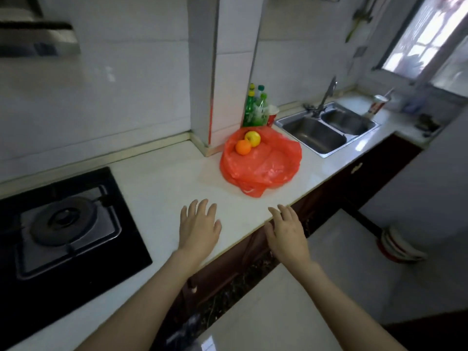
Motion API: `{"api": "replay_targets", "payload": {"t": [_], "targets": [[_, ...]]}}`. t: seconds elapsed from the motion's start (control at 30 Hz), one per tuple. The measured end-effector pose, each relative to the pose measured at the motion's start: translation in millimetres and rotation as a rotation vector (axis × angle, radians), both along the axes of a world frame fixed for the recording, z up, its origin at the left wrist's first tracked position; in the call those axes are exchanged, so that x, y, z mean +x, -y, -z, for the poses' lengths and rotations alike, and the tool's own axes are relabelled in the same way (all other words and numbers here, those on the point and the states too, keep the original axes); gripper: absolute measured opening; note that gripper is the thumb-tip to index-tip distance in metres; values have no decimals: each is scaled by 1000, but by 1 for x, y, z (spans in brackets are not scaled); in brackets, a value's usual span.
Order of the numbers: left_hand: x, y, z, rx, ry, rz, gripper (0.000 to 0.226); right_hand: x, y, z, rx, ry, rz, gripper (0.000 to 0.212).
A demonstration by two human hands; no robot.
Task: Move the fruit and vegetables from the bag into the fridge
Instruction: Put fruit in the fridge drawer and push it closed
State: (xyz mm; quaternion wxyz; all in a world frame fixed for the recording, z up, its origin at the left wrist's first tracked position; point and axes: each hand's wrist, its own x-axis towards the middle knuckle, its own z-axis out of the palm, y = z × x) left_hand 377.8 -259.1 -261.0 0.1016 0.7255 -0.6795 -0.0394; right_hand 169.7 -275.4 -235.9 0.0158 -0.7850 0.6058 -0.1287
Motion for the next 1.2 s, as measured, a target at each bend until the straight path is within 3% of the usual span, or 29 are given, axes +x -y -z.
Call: {"api": "replay_targets", "payload": {"t": [0.33,0.7,0.93,1.2], "targets": [[-4,118,19,28,2,25,46,2,144,30,27,94,-53,40],[-56,271,34,108,-28,-318,47,-27,371,64,143,51,-363,45],[-89,303,32,52,-66,-545,50,-8,478,77,251,-38,-586,51],[-96,313,37,47,-47,-703,43,40,522,108,267,-182,-751,58]]}}
